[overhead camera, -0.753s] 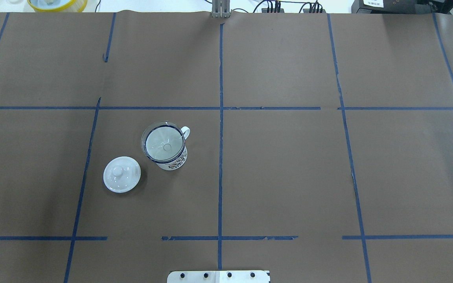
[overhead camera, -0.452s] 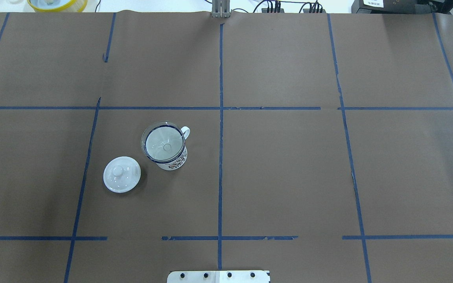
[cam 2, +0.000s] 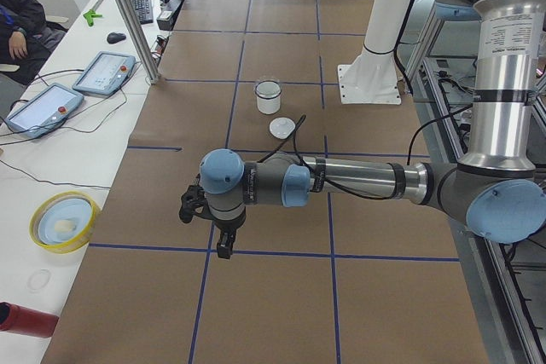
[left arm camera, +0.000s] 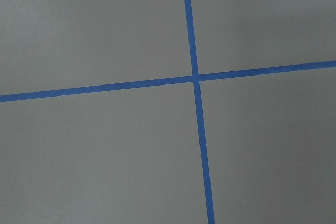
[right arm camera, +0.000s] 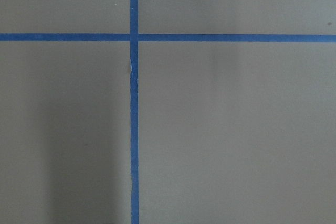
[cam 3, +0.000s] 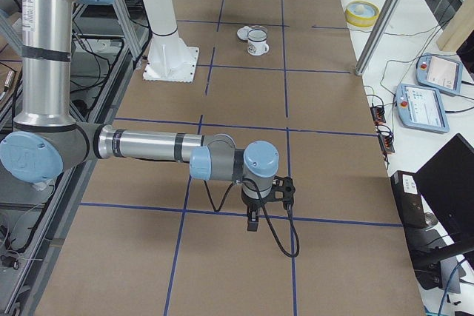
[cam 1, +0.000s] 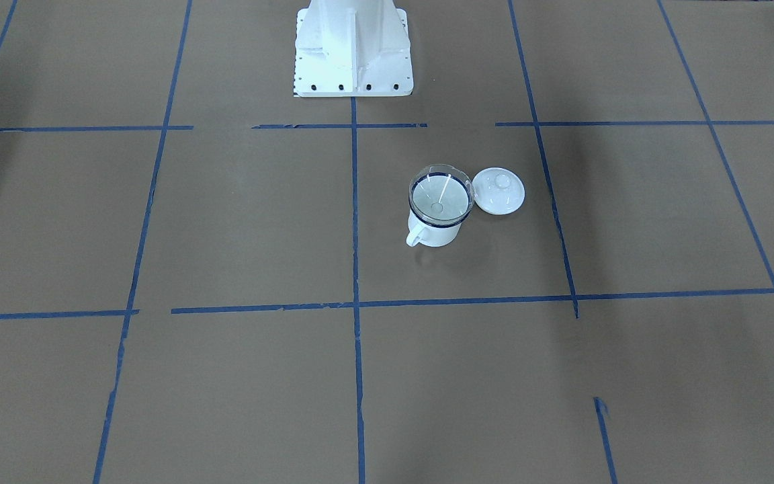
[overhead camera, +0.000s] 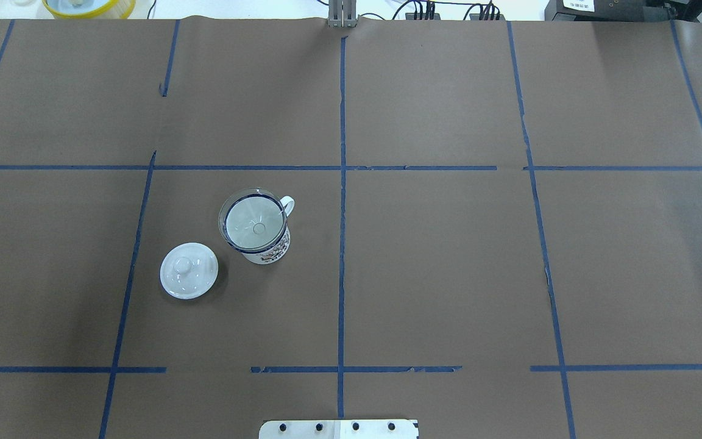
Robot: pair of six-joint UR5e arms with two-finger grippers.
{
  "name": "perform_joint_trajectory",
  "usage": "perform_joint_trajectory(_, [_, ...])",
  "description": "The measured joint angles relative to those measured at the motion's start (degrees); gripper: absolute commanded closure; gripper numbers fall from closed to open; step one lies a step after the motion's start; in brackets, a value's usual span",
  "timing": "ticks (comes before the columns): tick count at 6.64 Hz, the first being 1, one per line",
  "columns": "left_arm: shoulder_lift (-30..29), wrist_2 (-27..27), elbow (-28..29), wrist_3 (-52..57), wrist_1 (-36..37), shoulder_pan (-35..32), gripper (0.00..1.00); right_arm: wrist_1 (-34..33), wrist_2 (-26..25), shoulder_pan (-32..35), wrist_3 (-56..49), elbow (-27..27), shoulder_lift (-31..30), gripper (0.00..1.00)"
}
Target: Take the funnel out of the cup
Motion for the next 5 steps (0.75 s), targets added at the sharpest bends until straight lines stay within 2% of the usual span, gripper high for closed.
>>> perform_joint_trajectory(2, [-4.6,0.2,-0.6,-0.5,-3.0,0.1,0.00,0.0,0.0,0.0,0.0,0.0,0.0,0.00])
perform_joint_trajectory(3, [-6.9,0.2,-0.3,-1.6,-8.1,0.0,0.00,0.0,0.0,0.0,0.0,0.0,0.0,0.00])
perform_joint_trajectory(4, [-7.9,-0.1,-0.5,-5.8,-13.5,0.0,0.00,0.0,0.0,0.0,0.0,0.0,0.0,0.00])
perform_joint_trajectory(5, [-8.8,-0.2,-1.5,-14.7,-17.9,0.5,0.00,0.0,0.0,0.0,0.0,0.0,0.0,0.00])
